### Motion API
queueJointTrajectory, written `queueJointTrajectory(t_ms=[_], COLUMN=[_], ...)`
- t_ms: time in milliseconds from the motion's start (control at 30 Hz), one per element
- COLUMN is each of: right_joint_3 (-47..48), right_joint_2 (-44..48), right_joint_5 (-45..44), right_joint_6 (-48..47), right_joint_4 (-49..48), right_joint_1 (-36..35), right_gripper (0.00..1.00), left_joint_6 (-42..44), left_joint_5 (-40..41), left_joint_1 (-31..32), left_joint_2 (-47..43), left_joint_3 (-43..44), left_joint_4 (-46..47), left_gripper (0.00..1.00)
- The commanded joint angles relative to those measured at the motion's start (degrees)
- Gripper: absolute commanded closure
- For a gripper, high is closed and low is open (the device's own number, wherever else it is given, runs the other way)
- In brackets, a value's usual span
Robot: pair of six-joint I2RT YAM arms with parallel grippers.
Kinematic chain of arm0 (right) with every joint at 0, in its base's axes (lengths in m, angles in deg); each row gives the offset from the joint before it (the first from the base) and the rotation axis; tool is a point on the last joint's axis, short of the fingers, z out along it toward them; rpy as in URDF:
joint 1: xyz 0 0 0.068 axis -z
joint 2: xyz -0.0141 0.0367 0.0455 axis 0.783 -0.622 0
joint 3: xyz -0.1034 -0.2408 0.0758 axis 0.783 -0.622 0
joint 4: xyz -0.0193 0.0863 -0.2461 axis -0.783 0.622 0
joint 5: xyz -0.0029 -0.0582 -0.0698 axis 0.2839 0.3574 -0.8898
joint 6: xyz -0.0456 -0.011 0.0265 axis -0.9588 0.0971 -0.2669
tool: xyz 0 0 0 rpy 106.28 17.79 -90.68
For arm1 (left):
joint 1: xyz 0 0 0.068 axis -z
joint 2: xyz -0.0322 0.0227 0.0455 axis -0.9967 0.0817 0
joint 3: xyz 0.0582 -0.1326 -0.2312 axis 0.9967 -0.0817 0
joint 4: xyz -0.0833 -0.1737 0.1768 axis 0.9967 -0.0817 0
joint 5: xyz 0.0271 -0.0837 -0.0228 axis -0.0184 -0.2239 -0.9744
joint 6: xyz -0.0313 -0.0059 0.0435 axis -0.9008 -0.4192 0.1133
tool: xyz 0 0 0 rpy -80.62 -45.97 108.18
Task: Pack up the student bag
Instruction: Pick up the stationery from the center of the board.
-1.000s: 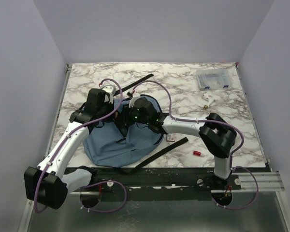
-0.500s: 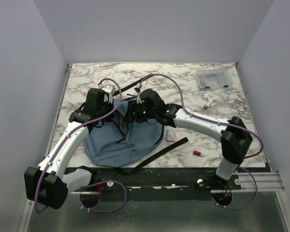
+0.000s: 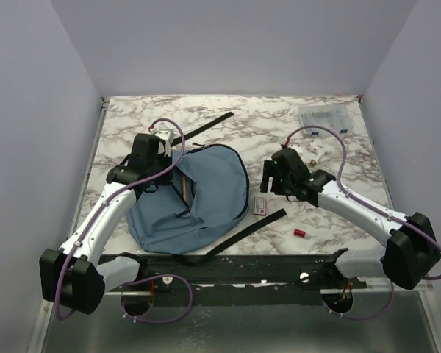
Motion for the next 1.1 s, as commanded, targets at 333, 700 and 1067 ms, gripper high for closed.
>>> queueJointTrajectory(t_ms=[333, 700, 1067], right_joint_3=[-5.9, -5.0, -7.0], right_joint_2=[-7.4, -16.5, -17.3], right_joint_5=[2.1, -1.6, -7.8], right_joint_6=[3.0, 4.6, 7.4], right_joint_4=[-1.5, -4.2, -4.5], right_joint_1=[-4.3, -7.6, -8.4], right_gripper=[0.21, 0.21, 0.38], left_joint_6=[-0.7, -0.8, -1.2], left_joint_5=[-0.4, -1.0, -3.2], left_joint_1=[-0.5, -0.5, -0.5], left_joint_2=[3.5, 3.0, 1.9], left_joint_3=[1.6, 1.6, 1.0], left_joint_4=[1.3, 1.5, 1.9], left_gripper=[1.00, 1.00, 1.00])
